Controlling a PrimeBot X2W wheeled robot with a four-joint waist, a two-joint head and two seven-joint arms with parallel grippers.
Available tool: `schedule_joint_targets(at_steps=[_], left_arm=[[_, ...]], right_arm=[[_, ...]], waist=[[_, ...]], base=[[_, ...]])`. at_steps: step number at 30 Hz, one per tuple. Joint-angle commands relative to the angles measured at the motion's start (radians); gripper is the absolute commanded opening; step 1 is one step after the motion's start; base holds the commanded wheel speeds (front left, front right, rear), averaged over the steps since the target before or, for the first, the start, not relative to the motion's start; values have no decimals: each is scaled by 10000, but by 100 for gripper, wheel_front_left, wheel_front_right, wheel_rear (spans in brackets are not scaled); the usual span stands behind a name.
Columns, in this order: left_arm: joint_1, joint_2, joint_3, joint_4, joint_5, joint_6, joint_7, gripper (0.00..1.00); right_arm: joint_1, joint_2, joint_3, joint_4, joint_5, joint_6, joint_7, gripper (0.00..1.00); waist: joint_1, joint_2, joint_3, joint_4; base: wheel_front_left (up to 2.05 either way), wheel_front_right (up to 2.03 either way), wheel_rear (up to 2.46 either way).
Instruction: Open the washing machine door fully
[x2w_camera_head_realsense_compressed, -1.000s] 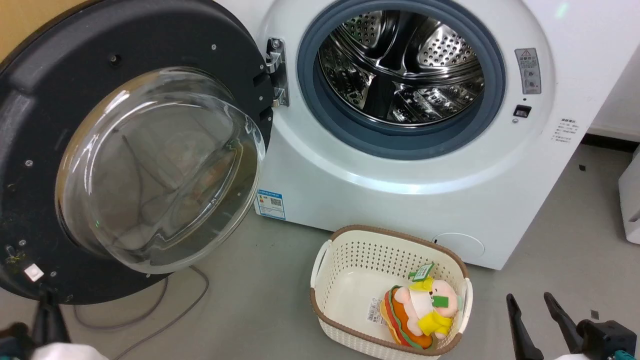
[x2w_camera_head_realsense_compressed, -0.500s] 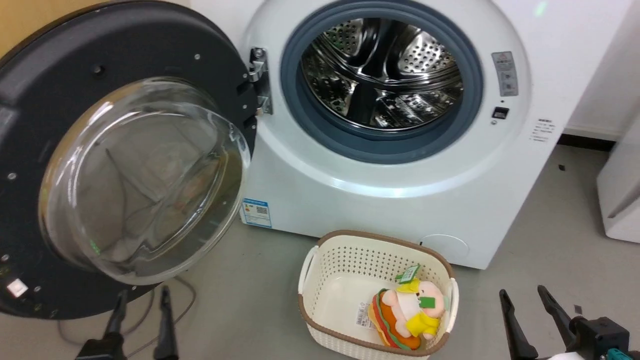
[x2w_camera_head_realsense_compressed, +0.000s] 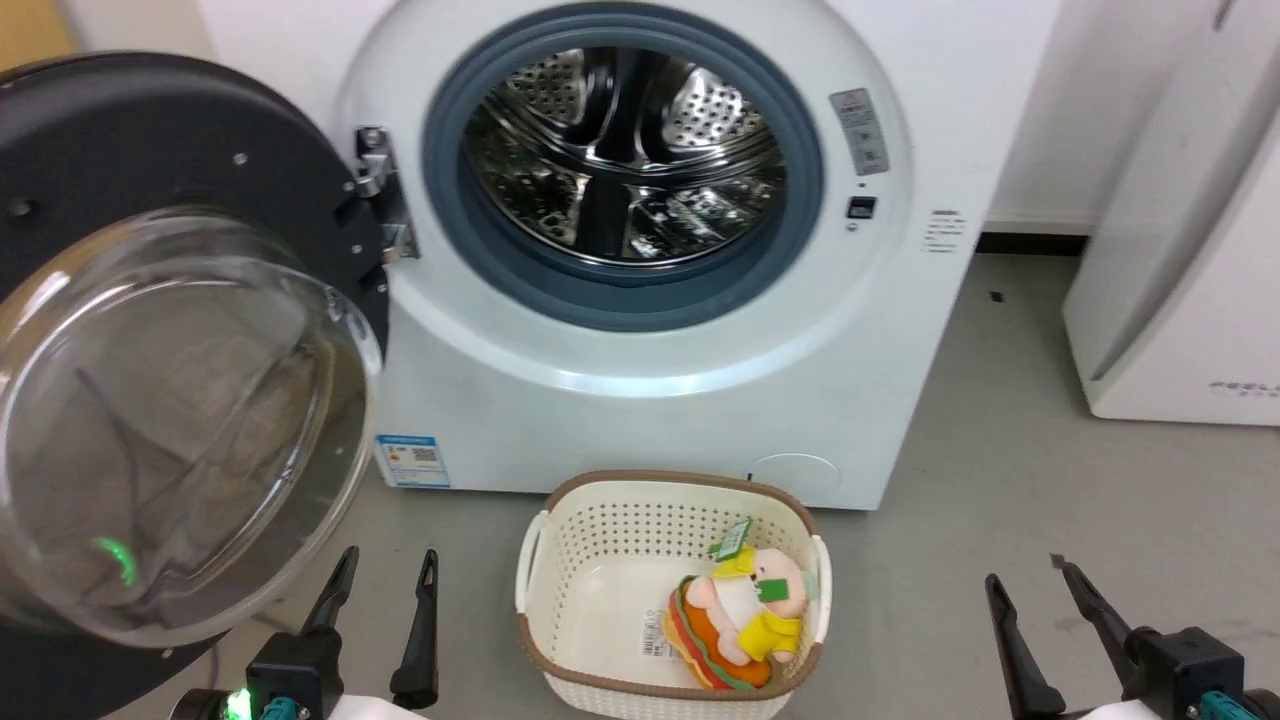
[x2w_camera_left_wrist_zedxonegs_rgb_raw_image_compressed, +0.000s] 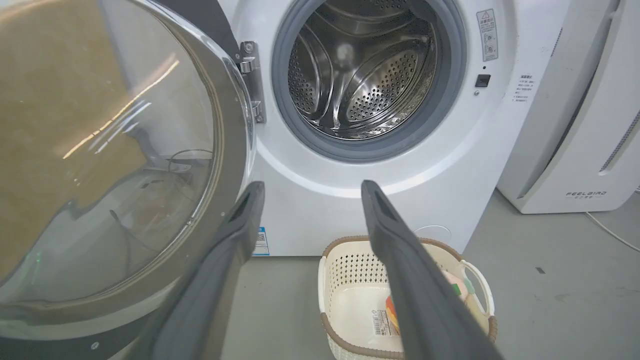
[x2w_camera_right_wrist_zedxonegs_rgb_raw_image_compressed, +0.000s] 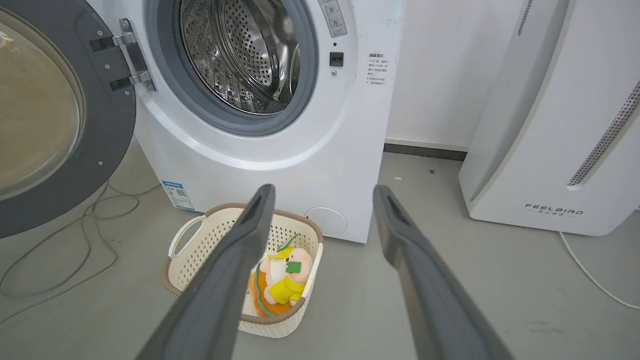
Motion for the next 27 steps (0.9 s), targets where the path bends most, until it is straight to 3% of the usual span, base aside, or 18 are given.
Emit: schedule_joint_targets(at_steps=[1, 8, 24, 25, 27], left_arm=[[-92, 13, 2, 78, 19, 34, 36, 100], [0, -56, 12, 343, -105, 208, -31, 100], [-48, -51, -85, 503, -259, 331, -104, 100], [-6, -48, -65, 495, -209, 305, -33, 0], [-6, -48, -56, 495, -203, 301, -12, 0]], right_arm=[[87, 30, 6, -32, -51, -9, 14, 100], [10, 30, 66, -10, -78, -9, 37, 100], [-48, 30, 85, 12, -12, -9, -29, 100], [-12, 0, 67, 13, -12, 0, 17, 0], [-12, 0, 56, 15, -12, 0, 29, 0]], waist=[[0, -1, -26, -264], [0, -1, 32, -564], [0, -1, 178, -513], [0, -1, 181, -514], [0, -1, 184, -515]], base=[[0, 0, 0], [0, 0, 0], [0, 0, 0], [0, 0, 0], [0, 0, 0]])
